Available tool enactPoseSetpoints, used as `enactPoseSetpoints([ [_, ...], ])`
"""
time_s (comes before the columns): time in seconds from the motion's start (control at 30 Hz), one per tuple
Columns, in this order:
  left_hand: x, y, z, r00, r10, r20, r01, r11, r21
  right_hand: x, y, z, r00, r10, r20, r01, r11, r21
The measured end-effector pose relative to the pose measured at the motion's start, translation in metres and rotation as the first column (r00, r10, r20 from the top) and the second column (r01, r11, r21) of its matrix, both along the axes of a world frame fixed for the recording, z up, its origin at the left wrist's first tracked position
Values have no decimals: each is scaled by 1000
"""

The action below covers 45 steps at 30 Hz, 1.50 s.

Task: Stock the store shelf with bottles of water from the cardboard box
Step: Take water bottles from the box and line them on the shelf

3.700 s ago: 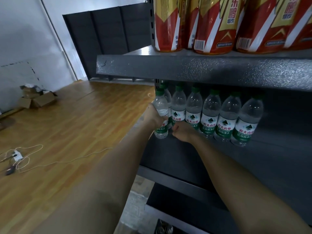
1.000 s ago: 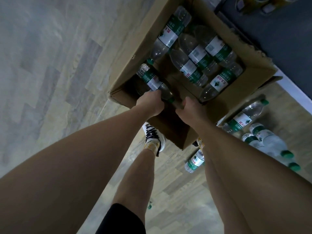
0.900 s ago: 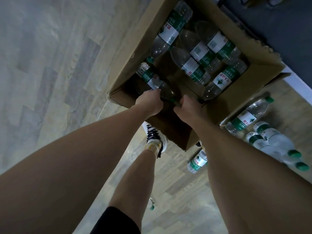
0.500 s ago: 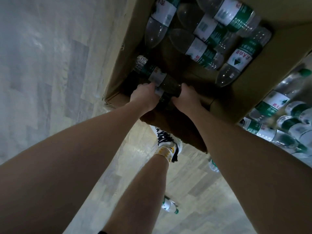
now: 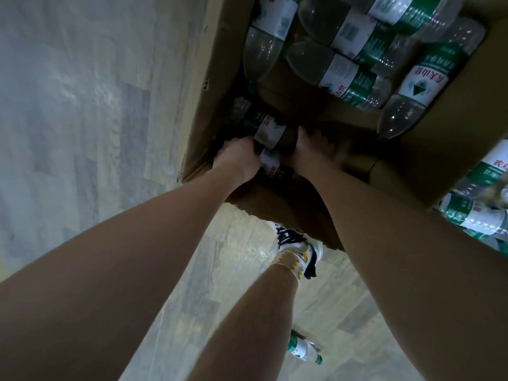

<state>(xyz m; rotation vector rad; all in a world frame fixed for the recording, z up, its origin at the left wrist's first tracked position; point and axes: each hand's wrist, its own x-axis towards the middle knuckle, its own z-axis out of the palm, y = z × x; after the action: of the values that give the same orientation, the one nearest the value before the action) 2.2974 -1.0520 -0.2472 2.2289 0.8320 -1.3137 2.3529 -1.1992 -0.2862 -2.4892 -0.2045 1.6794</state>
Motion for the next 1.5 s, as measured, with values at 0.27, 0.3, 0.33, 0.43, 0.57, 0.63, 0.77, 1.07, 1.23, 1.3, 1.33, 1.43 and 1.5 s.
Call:
enactPoseSetpoints([
  [0.27, -6, -7, 31, 998, -54, -11, 54, 999, -10, -20, -8, 41, 970, -203, -132, 211, 976, 51],
  [0.3, -4, -9, 40, 999, -53, -13, 53, 999, -11, -20, -12, 53, 976, -193, -96, 199, 979, 54],
  [0.33, -2, -11, 50, 998, -54, -19, 54, 998, -15, -18, -16, 67, 984, -172, -53, 175, 983, 52],
  [0.43, 8, -19, 85, 997, -75, -7, 75, 996, -49, 0, -28, 111, 995, -64, 76, 65, 998, -5],
  [0.57, 27, -23, 138, 996, -79, 49, 82, 995, -53, 31, -40, 169, 996, 39, 85, -38, 999, -20],
  [0.63, 37, -24, 169, 995, -77, 69, 81, 995, -53, 42, -44, 201, 996, 60, 68, -61, 998, 10],
  [0.77, 62, -25, 250, 992, 6, 126, 1, 999, -55, 69, -38, 286, 978, 179, 106, -184, 982, 41],
  [1.07, 103, -20, 499, 923, 106, 369, -66, 991, -119, 132, -31, 550, 946, 63, 317, -145, 960, 241],
  [1.23, 127, -16, 611, 848, 59, 527, -17, 996, -84, 156, -26, 665, 874, -3, 486, -192, 916, 351],
  [1.3, 134, -11, 648, 834, 37, 551, 6, 997, -76, 162, -22, 707, 849, -54, 525, -184, 902, 390],
  [1.33, 138, -9, 667, 832, 28, 554, 19, 997, -79, 164, -22, 726, 839, -78, 539, -177, 897, 404],
  [1.43, 152, -7, 726, 838, -95, 537, 181, 977, -109, 170, -25, 784, 838, -239, 491, -56, 857, 512],
  [1.5, 162, -8, 767, 826, -112, 552, 242, 956, -168, 175, -31, 822, 829, -339, 445, 9, 804, 595],
])
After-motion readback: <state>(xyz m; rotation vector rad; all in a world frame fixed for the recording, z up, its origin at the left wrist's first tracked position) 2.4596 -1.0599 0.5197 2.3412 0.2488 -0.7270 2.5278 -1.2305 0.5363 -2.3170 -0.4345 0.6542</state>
